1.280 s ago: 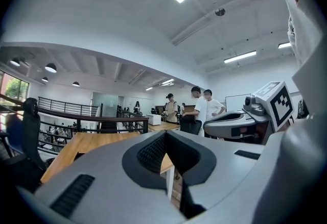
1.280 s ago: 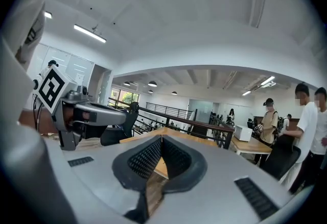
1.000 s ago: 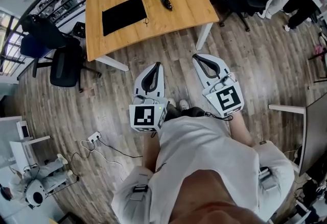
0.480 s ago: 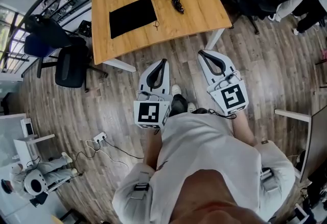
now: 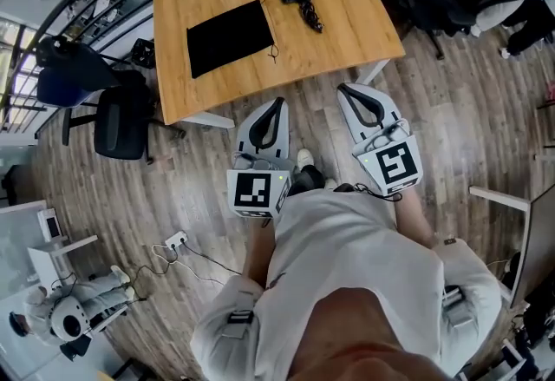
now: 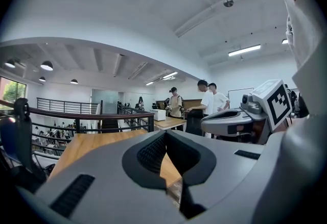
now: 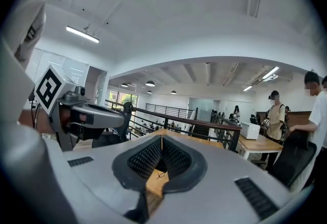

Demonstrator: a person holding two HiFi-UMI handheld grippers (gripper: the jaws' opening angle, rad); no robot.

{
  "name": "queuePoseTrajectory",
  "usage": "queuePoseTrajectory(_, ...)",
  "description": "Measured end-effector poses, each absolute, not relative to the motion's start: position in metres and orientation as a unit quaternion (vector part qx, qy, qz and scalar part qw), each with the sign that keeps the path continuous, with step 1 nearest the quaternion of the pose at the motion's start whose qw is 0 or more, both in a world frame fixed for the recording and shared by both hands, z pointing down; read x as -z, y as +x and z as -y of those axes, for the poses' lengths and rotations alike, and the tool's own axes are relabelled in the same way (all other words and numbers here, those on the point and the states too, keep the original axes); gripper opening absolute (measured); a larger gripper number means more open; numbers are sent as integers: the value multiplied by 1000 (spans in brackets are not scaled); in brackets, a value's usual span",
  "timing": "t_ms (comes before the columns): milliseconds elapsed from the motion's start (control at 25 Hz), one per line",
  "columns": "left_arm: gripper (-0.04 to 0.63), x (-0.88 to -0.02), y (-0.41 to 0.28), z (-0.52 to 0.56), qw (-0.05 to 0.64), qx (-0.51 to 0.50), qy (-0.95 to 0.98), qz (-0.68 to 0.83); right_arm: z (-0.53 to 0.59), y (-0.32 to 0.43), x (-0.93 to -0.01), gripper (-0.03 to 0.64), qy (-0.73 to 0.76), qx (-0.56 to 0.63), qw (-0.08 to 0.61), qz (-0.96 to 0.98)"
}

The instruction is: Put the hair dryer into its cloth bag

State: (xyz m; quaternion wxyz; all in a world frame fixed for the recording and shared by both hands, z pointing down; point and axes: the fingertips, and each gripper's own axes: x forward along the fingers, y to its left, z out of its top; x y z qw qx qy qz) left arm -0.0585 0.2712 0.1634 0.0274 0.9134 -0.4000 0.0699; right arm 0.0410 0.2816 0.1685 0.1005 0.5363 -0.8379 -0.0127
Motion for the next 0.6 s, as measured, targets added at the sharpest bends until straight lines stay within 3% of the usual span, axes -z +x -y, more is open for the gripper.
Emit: queuePoseTrajectory(600, 20, -170, -76, -201, 36, -67, 924, 375, -218, 25, -173, 21, 559, 4, 118, 821)
